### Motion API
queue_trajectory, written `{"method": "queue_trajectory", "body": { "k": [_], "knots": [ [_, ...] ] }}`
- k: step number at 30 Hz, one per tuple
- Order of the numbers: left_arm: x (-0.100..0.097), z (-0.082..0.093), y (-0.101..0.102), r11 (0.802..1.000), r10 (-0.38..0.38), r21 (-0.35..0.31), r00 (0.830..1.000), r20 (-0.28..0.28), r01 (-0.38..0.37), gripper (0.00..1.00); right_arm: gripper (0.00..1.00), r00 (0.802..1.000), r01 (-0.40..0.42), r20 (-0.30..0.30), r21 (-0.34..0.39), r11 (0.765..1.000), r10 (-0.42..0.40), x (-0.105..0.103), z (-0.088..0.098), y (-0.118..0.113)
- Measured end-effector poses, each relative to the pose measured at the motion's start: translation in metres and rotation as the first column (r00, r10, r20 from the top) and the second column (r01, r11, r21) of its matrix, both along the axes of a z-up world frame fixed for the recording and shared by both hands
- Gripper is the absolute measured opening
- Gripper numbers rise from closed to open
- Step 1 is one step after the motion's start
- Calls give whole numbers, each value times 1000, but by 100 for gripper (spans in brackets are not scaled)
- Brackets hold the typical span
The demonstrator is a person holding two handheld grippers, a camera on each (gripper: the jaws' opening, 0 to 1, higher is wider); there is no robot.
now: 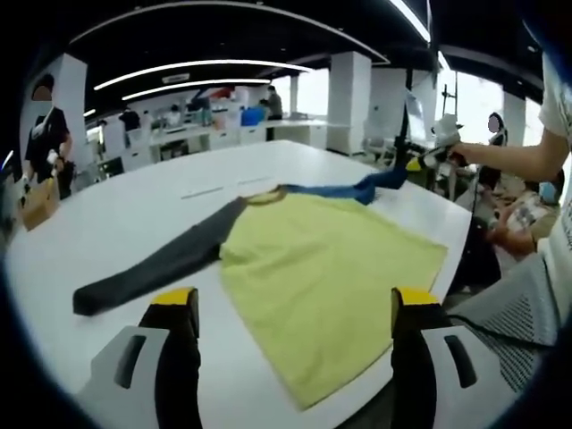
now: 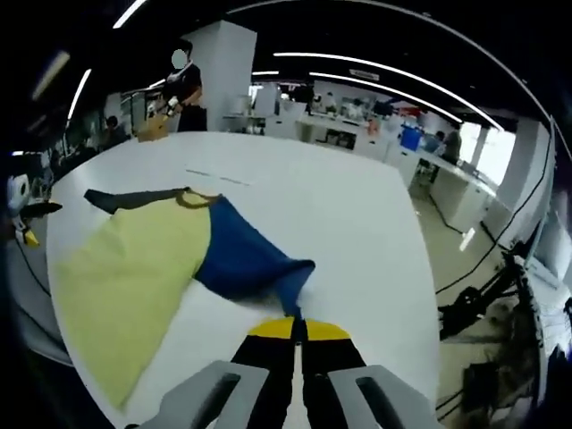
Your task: Fold the garment on the visible template until the final outline fits inside the template.
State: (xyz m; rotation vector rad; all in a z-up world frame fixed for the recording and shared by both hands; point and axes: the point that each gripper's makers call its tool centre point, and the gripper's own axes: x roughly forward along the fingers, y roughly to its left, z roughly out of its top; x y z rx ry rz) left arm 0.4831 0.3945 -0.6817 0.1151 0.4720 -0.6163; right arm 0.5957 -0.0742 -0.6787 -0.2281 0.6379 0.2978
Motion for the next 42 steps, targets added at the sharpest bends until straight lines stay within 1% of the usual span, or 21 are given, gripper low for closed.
{"method": "queue_trajectory", "body": {
  "k": [4,6,8,11,12,15,17,21,27,28,31,33,35,36,38,39,40,42],
  "knots": [
    [0,-1,0,1000,-4,1,1000,-1,4,85,0,1000,19,11,16,1000,-19,-8,18,8],
    [0,-1,0,1000,-5,1,1000,-1,5,85,0,999,30,12,13,999,-31,-11,23,8],
    [0,-1,1,1000,-4,2,1000,-2,4,85,0,999,45,10,0,999,-45,-8,24,-2],
    [0,-1,1,1000,-4,3,1000,0,4,86,0,997,76,8,5,997,-76,-5,25,-17],
    [0,-1,1,1000,-4,2,1000,0,4,86,0,996,84,11,3,996,-84,-7,28,-15],
    [0,-2,2,1000,-7,5,1000,-2,7,86,0,993,114,19,0,993,-114,-9,34,-22],
    [1,-2,2,1000,-10,6,1000,-4,10,86,0,991,132,17,-13,991,-132,-4,33,-38],
    [1,-2,1,1000,-14,6,1000,-3,14,86,0,988,153,20,-13,988,-153,1,33,-54],
    [1,-2,-3,1000,-22,9,1000,-6,22,86,0,981,194,-15,-32,980,-195,11,21,-81],
    [0,-3,-4,1000,-25,11,1000,-7,25,86,0,974,221,-41,-20,975,-221,14,15,-89],
    [0,-2,-6,999,-31,21,1000,-2,32,86,0,970,235,-54,-7,972,-235,22,7,-98],
    [0,0,-7,999,-33,22,999,2,33,87,0,960,271,-76,4,963,-270,25,-1,-106],
    [0,0,-7,999,-33,25,999,3,33,87,0,952,289,-100,-14,957,-289,29,-11,-114],
    [0,0,-7,999,-32,26,999,2,32,87,0,949,298,-108,-18,955,-298,26,-12,-112],
    [0,0,-6,999,-28,25,1000,2,28,87,0,943,310,-116,-27,951,-310,28,-18,-114],
    [1,-1,-4,999,-25,26,1000,0,25,87,0,938,321,-127,-33,947,-322,30,-23,-118],
    [1,-1,-4,999,-24,28,1000,0,24,87,0,933,331,-134,-39,943,-333,38,-29,-124],
    [1,-2,-3,999,-22,31,1000,-2,22,87,0,927,344,-141,-47,938,-347,41,-35,-128]
  ]
}}
